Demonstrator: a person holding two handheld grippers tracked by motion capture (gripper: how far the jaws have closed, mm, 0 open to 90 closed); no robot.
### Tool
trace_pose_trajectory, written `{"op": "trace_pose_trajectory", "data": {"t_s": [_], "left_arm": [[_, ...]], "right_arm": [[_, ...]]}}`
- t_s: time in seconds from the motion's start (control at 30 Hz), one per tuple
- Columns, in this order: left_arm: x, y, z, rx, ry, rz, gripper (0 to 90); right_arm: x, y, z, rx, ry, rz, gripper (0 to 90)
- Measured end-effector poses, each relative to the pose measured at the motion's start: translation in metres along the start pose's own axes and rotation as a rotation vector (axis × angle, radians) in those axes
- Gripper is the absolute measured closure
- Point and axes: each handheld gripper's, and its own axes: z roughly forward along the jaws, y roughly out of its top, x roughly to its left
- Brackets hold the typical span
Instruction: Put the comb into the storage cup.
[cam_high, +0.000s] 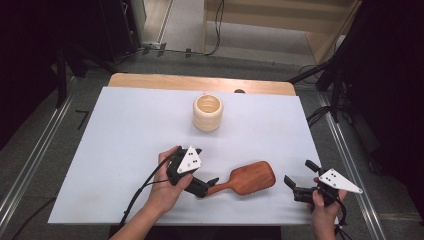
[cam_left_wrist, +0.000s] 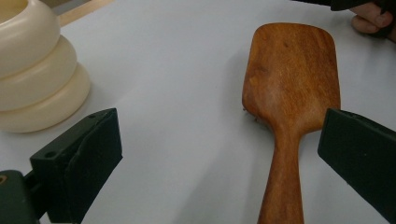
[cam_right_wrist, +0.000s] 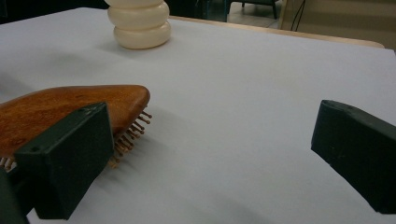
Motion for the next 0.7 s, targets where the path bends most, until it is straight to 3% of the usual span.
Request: {"op": "trace_pose_trajectory", "data": {"t_s": [0.33, 0.7], "left_arm": [[-0.005, 0.004, 0.009, 0.028, -0.034, 0.022, 0.1], [-0.009, 0.006, 0.02, 0.103, -0.072, 0.038, 0.1]], "right_arm": [[0.0, 0.0, 0.0, 0.001, 0.0, 0.002, 0.0], [0.0, 0.0, 0.0, 0.005, 0.001, 0.001, 0.0]]}}
